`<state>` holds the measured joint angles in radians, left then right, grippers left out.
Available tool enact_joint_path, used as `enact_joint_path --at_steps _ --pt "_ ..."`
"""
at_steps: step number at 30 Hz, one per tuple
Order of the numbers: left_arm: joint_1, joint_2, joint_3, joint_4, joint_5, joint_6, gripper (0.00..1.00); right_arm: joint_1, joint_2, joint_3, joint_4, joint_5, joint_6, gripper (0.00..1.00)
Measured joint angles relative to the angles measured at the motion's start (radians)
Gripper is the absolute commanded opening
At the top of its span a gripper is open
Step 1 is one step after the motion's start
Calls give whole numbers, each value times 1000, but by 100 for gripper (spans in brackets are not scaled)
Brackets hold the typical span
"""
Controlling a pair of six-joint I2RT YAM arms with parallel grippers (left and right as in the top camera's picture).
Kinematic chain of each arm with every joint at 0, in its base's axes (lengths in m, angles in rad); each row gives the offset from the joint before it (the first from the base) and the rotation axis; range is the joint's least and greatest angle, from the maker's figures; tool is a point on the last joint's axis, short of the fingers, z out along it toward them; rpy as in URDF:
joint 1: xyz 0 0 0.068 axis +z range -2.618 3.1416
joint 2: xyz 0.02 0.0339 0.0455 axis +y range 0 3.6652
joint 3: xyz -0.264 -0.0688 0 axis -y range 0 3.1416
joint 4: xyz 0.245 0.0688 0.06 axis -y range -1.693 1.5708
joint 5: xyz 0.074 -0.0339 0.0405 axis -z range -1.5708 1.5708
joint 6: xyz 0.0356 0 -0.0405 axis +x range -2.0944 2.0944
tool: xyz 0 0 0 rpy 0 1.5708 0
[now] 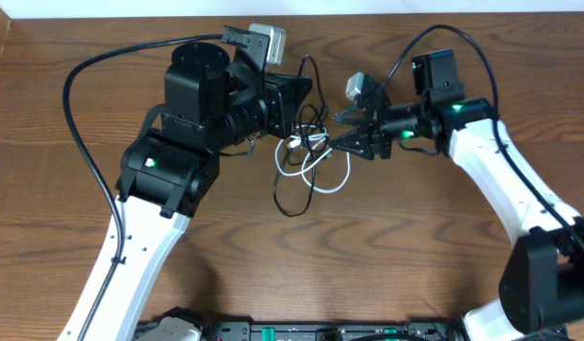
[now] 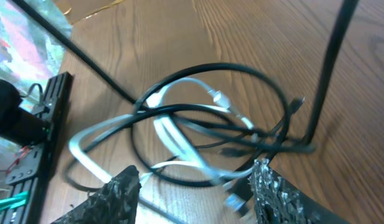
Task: Untangle cables
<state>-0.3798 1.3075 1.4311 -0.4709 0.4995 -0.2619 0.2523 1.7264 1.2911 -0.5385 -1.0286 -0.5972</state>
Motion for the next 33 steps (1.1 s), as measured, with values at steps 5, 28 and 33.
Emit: enact_joint_path --at_steps 5,28,33 --pt "0 0 0 0 0 0 8 21 33 0 13 -2 -2 50" --pt "0 0 0 -1 0 0 8 95 43 0 -18 31 -6 39" --pt "0 0 0 -1 0 0 8 103 43 0 21 37 -6 37"
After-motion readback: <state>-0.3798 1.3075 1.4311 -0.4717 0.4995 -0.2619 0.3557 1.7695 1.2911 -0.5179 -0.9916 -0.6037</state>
